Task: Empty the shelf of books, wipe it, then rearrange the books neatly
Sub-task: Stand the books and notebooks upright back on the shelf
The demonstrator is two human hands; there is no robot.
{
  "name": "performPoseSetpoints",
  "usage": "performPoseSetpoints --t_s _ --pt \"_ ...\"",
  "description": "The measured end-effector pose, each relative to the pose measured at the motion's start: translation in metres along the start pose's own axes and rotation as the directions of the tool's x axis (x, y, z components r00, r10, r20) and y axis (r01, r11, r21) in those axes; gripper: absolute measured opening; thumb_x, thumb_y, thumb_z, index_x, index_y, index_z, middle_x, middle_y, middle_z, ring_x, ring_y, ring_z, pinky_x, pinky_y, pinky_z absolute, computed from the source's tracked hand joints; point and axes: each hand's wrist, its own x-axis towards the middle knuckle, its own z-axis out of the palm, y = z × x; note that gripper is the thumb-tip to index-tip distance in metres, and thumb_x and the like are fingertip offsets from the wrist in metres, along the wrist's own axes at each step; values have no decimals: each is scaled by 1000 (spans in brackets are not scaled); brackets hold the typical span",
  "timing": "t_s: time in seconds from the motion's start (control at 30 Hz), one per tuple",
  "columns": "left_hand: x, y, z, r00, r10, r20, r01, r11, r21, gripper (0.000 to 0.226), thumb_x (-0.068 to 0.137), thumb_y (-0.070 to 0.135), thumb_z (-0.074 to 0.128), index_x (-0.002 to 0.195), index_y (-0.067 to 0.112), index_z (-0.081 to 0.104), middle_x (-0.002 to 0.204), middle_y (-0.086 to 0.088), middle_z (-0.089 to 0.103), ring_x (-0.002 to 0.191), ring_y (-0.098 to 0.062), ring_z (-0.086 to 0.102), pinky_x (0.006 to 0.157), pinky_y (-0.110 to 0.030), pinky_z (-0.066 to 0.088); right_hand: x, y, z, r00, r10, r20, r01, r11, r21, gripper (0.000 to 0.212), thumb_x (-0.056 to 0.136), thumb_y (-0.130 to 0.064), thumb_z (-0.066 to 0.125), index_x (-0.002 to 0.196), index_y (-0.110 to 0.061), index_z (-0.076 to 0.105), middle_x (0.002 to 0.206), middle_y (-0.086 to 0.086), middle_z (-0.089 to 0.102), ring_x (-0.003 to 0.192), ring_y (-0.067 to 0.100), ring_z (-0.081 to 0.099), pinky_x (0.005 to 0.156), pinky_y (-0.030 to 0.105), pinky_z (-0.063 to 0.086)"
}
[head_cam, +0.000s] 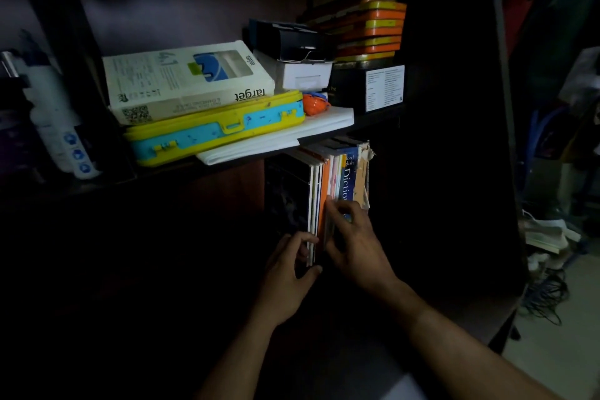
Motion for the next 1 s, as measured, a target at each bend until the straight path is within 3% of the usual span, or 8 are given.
performPoseSetpoints --t_s 0.17,0.37,0.53,0.63,0.73,0.83,0.93,1.0 --pt "1 -1 1 999 -25 -29 24 999 -32 37 89 18 74 112 37 51 112 18 52 105 3 53 92 -25 52 -1 -4 -5 991 131 -35 -123 978 166 60 92 -19 64 146 -28 39 140 -11 34 131 3 32 109 40 47" --pt "2 5 1 999 35 4 -35 994 102 48 96 20 65 137 44 56 106 19 52 101 6 52 82 -4 41 -1 -3 -3 995 98 1 -97 988 120 64 94 -31 63 152 -23 36 143 -8 36 133 9 37 111 33 42" --pt "2 1 6 995 -36 93 21 988 154 67 98 25 62 154 46 31 129 19 45 122 -2 46 103 -21 41 -1 -10 -3 1000 -14 9 13 994 105 33 92 -39 55 122 -27 49 121 -8 50 110 5 42 93 28 47" --pt "2 -3 6 992 -28 120 9 987 158 71 97 24 64 155 44 28 127 21 43 125 -4 43 105 -22 38 0 -5 1 994 -93 62 91 995 32 36 91 -38 54 123 -24 50 123 -6 48 106 1 32 94 25 40" --pt "2 -5 4 991 -18 136 7 997 80 70 96 24 66 154 43 33 142 21 44 131 0 43 107 -19 37 1 -4 2 992 -88 85 86 996 26 40 90 -45 48 124 -24 49 124 -7 45 108 1 30 92 19 31" --pt "3 -5 2 990 -15 141 7 998 61 67 94 22 68 152 39 38 143 24 42 130 4 43 103 -13 34 2 -6 1 990 -86 110 85 996 12 45 88 -50 45 124 -23 50 123 -7 44 107 3 30 88 17 31" --pt "-1 3 1 991 -29 133 18 997 79 57 92 22 69 143 38 48 138 19 49 125 -2 51 97 -11 38 -2 -10 -2 986 -84 143 88 996 -21 44 90 -40 55 129 -21 47 128 -2 45 109 7 35 94 26 41" --pt "-9 13 0 984 -54 170 32 991 127 59 91 26 71 143 37 46 144 15 44 130 -7 48 102 -19 41 -15 -15 -8 974 -53 222 65 997 -49 57 91 -30 59 144 -19 40 144 2 42 129 15 39 107 37 42"
